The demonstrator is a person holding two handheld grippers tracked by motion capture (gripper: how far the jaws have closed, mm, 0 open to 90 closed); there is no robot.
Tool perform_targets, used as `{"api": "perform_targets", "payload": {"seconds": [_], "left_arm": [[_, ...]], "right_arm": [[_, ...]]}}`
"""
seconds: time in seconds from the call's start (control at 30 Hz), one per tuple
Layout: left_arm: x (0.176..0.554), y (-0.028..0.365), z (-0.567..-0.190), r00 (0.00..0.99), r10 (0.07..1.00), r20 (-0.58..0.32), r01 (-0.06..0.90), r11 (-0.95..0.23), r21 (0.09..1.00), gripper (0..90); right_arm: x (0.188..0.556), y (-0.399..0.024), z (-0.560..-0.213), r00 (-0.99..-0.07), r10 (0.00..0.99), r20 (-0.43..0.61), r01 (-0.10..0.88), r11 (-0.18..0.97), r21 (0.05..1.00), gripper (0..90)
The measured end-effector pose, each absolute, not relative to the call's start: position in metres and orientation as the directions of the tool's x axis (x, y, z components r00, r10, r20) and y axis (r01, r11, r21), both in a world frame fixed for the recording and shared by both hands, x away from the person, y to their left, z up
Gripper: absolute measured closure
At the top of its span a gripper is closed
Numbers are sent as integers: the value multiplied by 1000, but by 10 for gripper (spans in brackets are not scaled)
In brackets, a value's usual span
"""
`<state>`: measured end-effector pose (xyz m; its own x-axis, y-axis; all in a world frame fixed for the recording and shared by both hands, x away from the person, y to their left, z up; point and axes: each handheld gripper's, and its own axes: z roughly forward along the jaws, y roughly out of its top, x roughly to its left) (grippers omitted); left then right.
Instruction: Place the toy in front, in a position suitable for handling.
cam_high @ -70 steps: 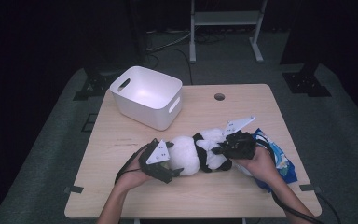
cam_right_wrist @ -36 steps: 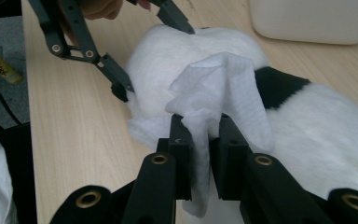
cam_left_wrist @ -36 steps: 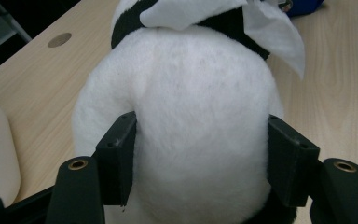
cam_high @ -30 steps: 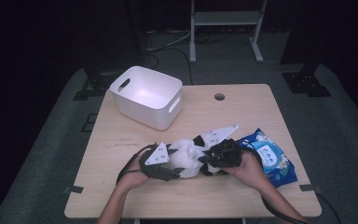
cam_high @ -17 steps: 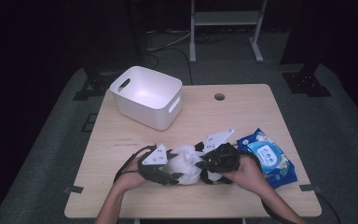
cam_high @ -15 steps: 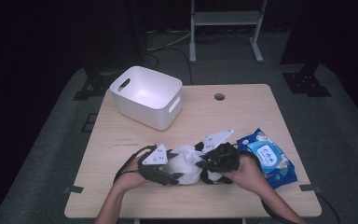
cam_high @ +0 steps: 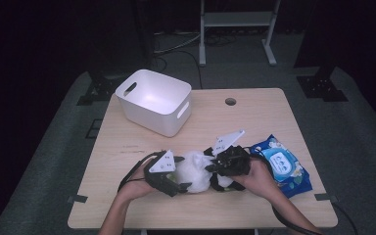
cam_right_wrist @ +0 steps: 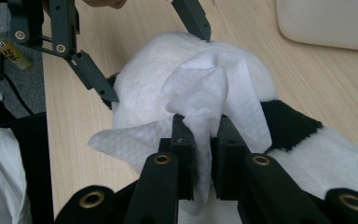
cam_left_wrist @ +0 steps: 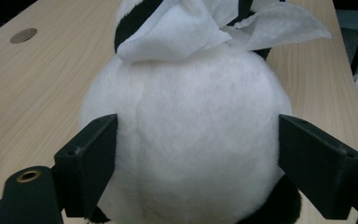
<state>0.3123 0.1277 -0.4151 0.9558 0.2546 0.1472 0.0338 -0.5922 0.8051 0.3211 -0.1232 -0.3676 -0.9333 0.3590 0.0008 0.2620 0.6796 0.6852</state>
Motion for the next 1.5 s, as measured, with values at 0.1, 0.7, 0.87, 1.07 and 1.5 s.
{"api": "perform_targets", "payload": {"seconds": [0.1,0.7,0.87,1.07,1.5], "left_arm": [[312,128,-415,956,249,156,25,-597,802,140],[313,127,-416,951,267,153,45,-614,788,216],[314,126,-417,951,269,151,47,-610,791,216],[314,126,-417,951,273,144,53,-606,794,216],[314,127,-416,952,267,149,49,-613,788,216]], "right_arm": [[322,-124,-367,-932,364,2,265,675,688,801],[305,-123,-370,-939,342,-29,228,685,693,796],[302,-144,-367,-925,379,-18,258,662,704,797],[294,-172,-362,-904,426,-29,278,638,718,796],[288,-214,-372,-860,511,-18,344,605,718,792]]}}
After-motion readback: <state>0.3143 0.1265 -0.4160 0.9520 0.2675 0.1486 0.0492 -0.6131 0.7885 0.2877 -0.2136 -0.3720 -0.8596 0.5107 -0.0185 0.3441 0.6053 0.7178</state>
